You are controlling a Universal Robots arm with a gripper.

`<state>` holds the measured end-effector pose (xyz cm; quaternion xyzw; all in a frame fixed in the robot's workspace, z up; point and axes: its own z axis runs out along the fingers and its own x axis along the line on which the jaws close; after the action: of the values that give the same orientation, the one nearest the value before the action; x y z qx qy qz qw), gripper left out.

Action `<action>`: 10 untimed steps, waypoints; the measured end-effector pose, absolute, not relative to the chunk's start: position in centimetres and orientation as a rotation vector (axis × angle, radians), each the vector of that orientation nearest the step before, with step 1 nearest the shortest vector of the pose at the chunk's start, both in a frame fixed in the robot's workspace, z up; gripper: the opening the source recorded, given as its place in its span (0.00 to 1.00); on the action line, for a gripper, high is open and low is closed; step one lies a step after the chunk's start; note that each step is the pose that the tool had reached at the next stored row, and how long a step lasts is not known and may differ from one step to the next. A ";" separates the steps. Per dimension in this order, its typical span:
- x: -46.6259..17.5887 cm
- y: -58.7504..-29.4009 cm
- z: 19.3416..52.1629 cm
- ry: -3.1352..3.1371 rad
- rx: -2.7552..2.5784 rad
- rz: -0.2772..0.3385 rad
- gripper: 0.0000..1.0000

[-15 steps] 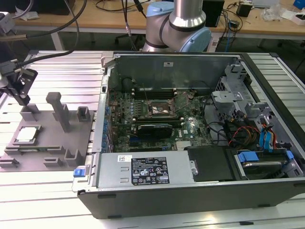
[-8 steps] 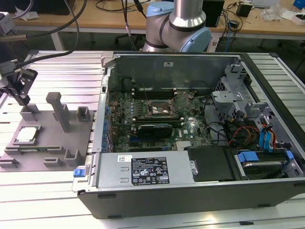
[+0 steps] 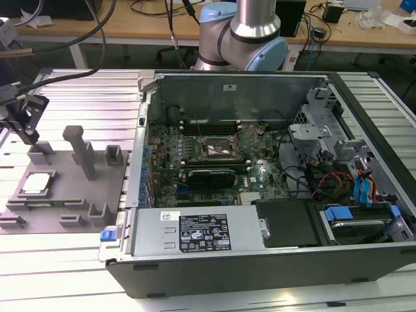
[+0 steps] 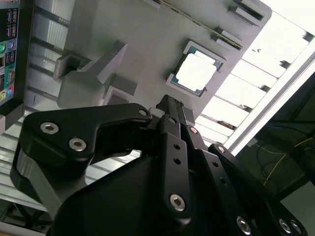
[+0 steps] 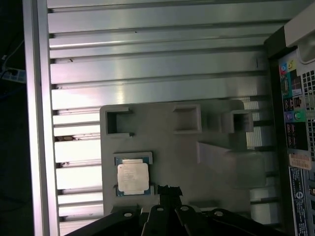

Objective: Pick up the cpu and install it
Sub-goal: 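Pick up the cpu and move it towards the insertion slot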

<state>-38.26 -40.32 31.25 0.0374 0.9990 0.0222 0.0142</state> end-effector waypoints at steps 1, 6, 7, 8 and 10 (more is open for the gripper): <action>-38.3 -40.3 31.2 3.110 0.116 0.069 0.11; -38.6 -40.3 31.0 3.109 0.116 0.069 0.11; -38.6 -40.3 31.0 3.108 0.116 0.069 0.11; -38.8 -40.3 30.9 3.107 0.116 0.069 0.11; -38.9 -40.3 30.8 3.107 0.116 0.069 0.11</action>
<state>-38.89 -40.31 30.76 0.0374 0.9989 0.0223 0.0160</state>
